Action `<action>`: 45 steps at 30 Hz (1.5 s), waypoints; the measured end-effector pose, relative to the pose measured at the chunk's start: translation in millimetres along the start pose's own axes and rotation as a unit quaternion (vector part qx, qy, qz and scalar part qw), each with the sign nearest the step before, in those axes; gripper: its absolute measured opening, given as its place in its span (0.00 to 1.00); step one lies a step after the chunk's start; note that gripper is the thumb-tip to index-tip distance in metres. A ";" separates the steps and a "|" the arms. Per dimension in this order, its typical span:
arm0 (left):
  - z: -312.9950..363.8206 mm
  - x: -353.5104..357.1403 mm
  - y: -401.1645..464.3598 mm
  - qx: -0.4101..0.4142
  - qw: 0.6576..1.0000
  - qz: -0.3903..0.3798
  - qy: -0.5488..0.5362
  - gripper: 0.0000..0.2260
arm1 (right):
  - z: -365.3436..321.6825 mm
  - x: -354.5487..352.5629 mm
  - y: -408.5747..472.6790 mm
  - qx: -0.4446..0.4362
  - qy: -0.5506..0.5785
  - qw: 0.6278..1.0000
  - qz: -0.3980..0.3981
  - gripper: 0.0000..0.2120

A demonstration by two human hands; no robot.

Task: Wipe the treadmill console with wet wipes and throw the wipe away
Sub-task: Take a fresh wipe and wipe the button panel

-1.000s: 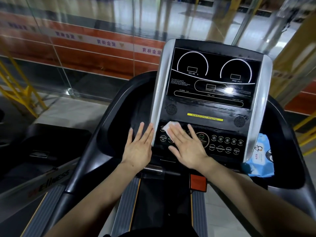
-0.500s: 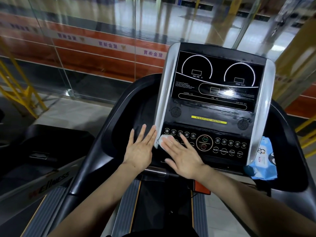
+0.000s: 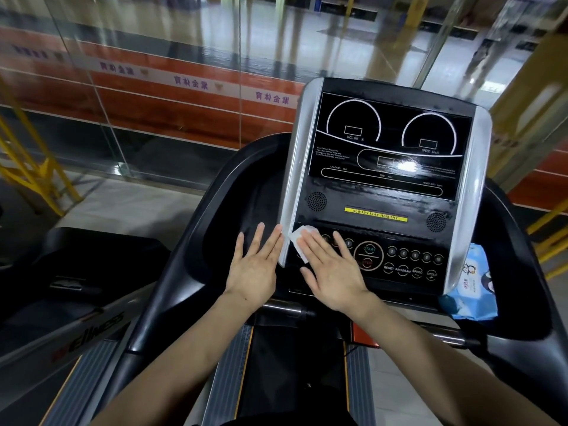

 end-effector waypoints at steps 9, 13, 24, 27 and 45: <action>1.1 -3.9 4.0 0.018 0.999 0.026 -0.030 0.34 | -6.4 -3.1 7.6 0.083 0.020 0.996 -0.018 0.30; -1.0 -0.3 5.3 0.024 0.998 0.038 -0.039 0.35 | -19.0 -10.3 30.6 0.056 0.034 0.998 -0.023 0.32; -0.2 3.0 4.8 0.011 0.999 0.037 -0.015 0.36 | 8.8 3.1 -18.2 0.144 0.043 0.988 -0.018 0.30; 0.1 2.2 4.4 0.014 0.999 0.044 -0.018 0.36 | 9.5 0.0 -18.4 0.111 0.021 0.993 -0.021 0.29; -0.3 2.4 4.6 0.015 0.999 0.040 -0.008 0.36 | -9.2 -8.5 28.6 0.034 -0.014 0.999 -0.002 0.30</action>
Point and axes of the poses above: each hand's wrist, its own y-axis towards the middle knuckle, its own x-axis out of the palm, z = x × y, the point moved 1 cm from there along y, towards the middle knuckle, and after that the axes turned 14 degrees about -y, right-handed, at the moved point
